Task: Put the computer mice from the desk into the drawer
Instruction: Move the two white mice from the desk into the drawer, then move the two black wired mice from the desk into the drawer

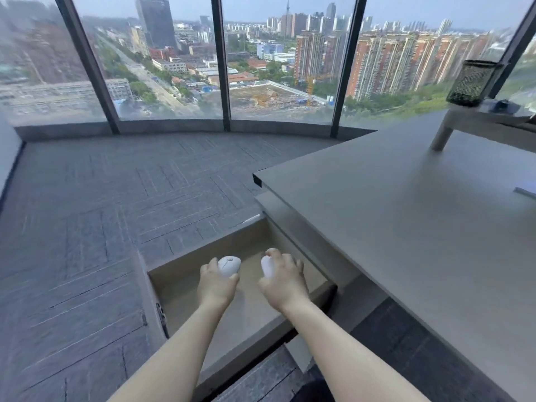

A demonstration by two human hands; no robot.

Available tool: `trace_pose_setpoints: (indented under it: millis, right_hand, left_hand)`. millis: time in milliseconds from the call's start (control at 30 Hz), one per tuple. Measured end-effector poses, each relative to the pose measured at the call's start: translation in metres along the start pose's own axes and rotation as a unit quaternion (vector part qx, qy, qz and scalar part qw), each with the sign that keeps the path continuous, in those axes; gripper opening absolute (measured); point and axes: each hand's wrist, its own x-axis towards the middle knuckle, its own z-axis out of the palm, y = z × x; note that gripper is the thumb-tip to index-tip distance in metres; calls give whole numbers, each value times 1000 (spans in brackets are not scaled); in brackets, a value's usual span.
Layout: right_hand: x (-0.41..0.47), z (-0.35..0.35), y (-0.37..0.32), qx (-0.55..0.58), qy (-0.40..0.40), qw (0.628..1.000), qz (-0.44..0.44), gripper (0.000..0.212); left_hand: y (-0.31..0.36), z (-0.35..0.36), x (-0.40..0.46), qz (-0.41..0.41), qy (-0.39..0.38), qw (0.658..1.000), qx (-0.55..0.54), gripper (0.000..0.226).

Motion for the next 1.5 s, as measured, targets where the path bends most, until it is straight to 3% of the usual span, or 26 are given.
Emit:
trace_pose_setpoints:
  millis: [133,300,467,633,733,867,1067,1200,1333,1500]
  right_hand:
    - [32,31,6,-95,-64,993,29,64]
    - [56,61,12,-158,-116,979,51,56]
    - [67,76,21,-149,-122,979,69,58]
    - [62,71,24,-134,-117,981,82,67]
    - [48,44,14,-89,-60,993,56,60]
    - [8,-19,-4,4,49,998,-30,51]
    - [-70,-142,26,47,286,954,-81,31]
    - [-122,-213,101,10,396,918,-5,27]
    - [-181,-267,190,-61,485,866,100,28]
    - [-246,-308,281,-108,472,819,307,44]
  left_hand:
    - [-16,19,20,-16,-18,1000,16,73]
    - [-27,39,33,-24,-23,999,43,61]
    - [-35,49,36,-13,-1,988,153,61]
    - [-29,42,36,-11,-1,993,119,63]
    - [-12,28,31,25,32,998,47,51]
    - [40,19,7,132,57,989,-46,39]
    - [152,39,-86,305,12,940,-151,29]
    - [212,82,-159,401,-72,902,-143,22]
    - [256,141,-227,433,-199,873,-106,28]
    - [292,209,-303,441,-301,846,-9,57]
